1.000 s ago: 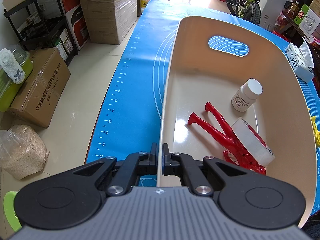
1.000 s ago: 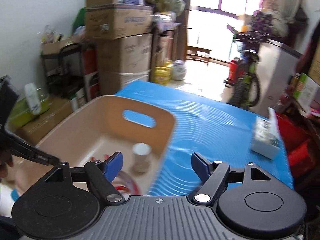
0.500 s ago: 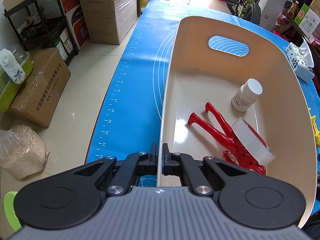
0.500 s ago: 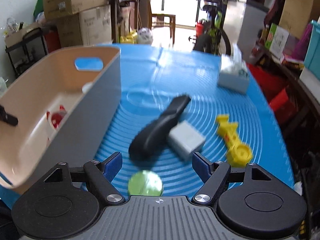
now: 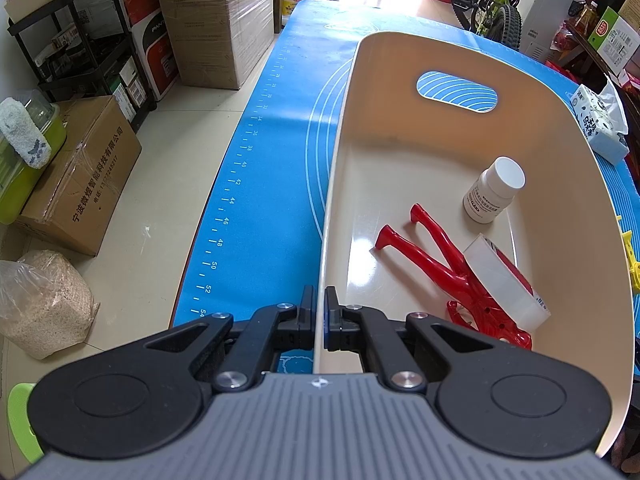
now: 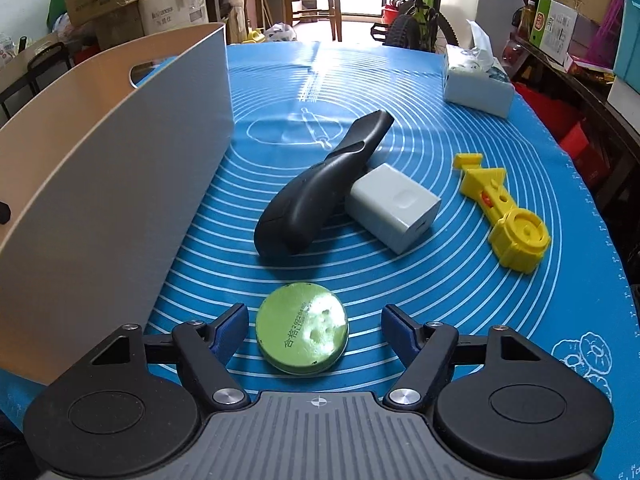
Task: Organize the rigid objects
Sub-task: 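Grasp the green round tin with the right gripper and lift it, then place the green tin into the basket and open the right gripper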
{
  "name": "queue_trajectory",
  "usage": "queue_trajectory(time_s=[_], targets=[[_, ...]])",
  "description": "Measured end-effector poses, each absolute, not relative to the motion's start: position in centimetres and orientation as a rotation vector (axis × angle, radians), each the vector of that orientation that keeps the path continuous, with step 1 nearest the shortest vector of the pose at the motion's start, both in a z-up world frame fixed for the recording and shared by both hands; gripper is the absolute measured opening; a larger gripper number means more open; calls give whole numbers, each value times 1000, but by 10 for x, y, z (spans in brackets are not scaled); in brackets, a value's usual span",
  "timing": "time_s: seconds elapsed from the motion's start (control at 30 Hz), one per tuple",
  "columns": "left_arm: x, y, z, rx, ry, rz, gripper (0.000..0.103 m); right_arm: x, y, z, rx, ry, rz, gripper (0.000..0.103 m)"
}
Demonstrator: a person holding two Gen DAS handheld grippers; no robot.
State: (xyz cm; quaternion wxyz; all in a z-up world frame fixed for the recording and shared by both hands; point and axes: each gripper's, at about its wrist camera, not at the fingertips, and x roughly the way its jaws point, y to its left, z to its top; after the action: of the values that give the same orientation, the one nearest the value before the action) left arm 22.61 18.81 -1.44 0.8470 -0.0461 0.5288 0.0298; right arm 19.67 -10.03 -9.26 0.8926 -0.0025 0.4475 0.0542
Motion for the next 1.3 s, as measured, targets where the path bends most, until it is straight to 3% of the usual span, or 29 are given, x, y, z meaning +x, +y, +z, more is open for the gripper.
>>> queue_trajectory(time_s=[0.1, 0.27, 0.57, 0.9, 1.3], targets=[[226, 188, -14, -98, 1115, 62, 5, 196, -97, -93, -32, 916, 112, 74], [226, 188, -15, -97, 1115, 63, 5, 195, -94, -93, -45, 900, 134, 56], [226, 188, -15, -95, 1115, 63, 5, 192, -98, -79, -19, 863, 111, 55], [226, 188, -15, -96, 1116, 63, 5, 201, -94, -13, -30, 703, 119, 55], [224, 189, -16, -96, 1115, 62, 5, 233, -32, 27, -53, 596, 238, 55]])
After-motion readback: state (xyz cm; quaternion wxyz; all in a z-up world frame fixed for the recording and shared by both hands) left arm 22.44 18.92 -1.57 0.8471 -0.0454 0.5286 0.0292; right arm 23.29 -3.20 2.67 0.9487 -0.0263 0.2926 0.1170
